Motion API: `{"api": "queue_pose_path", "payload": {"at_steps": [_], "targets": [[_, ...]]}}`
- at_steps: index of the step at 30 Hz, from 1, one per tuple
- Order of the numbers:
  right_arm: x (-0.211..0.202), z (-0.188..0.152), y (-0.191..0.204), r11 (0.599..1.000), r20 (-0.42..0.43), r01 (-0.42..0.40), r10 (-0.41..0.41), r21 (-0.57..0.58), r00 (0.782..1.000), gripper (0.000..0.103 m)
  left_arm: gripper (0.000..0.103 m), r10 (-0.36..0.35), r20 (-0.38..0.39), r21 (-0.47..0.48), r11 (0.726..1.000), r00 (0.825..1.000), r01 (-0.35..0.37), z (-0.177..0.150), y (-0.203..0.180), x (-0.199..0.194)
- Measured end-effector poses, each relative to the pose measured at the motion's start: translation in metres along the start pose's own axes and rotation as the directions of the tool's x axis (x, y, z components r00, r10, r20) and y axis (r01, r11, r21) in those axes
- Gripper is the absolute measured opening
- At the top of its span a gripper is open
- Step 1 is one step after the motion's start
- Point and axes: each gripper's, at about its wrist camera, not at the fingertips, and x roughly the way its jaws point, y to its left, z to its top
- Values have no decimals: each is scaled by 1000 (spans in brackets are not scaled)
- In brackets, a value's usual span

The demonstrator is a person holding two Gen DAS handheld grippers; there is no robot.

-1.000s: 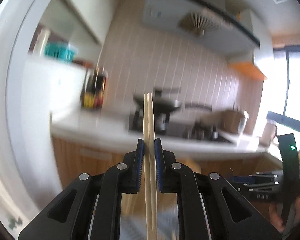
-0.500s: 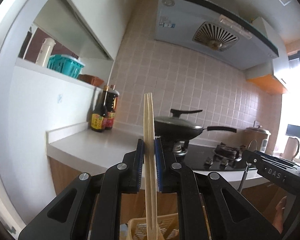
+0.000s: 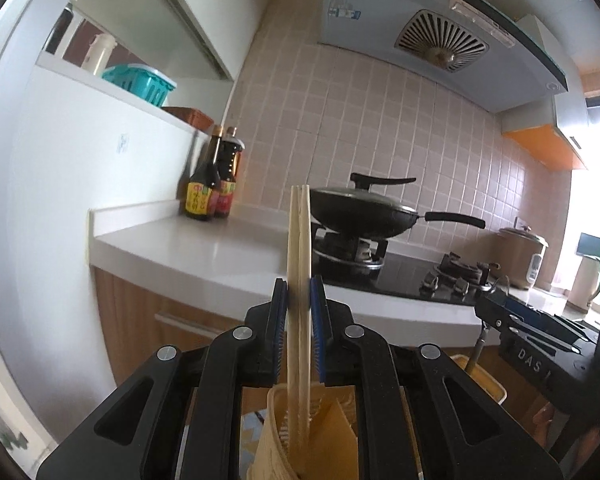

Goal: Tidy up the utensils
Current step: 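Lower the chopsticks into the basket and open the left tool while the right tool drops its spoon in, then grasp the black ladle-spoon with the left tool while the right tool grasps another clear spoon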

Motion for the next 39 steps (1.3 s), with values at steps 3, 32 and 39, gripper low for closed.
{"api": "queue_pose_path", "payload": {"at_steps": [3,32,39], "targets": [[-7,-2,-1,999,-33,-36,36,7,999,34,23,-27,-22,1,1000,999,27,2,3,-6],[-72,-83,-24,954,-732,-243,292,176,615,57,36,-202,-800,-24,952,566,306,-83,-7,-72],[-50,-109,-37,954,-784,-209,295,214,546,56,36,-145,-908,-5,942,394,336,-139,-23,-57]]}}
